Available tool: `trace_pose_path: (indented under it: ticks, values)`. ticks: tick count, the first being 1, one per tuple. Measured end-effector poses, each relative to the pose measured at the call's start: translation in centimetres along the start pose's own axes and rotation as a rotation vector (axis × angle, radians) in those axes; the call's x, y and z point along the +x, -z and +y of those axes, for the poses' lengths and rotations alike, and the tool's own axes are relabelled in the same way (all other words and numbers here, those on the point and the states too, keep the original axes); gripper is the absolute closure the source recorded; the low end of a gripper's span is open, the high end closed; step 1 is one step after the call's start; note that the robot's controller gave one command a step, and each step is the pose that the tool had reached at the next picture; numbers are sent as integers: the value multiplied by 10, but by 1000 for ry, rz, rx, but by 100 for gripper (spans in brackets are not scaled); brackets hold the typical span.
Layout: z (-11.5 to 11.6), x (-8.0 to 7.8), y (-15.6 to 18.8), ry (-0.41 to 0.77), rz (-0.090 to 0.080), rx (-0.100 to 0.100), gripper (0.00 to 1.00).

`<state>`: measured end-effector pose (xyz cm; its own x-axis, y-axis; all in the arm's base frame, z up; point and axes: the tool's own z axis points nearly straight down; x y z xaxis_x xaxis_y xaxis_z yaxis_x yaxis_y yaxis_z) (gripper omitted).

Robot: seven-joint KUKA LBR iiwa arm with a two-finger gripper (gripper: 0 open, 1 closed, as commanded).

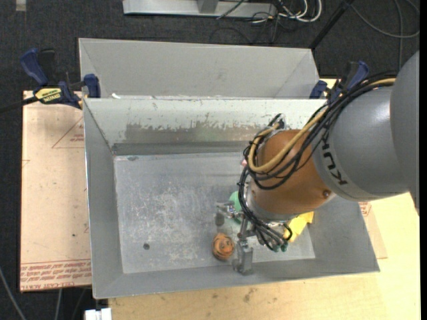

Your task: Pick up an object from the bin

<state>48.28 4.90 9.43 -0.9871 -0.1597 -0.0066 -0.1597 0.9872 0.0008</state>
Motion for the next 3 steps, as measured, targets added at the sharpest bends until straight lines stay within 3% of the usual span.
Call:
trace_pose_path:
  ticks: [1,2,3]
  values:
    - [6,-2,8,-71,6,0,0]
    - [10,-8,-10,165,-2,-1,0]
    - [11,-1,-23,556,0,-1,100]
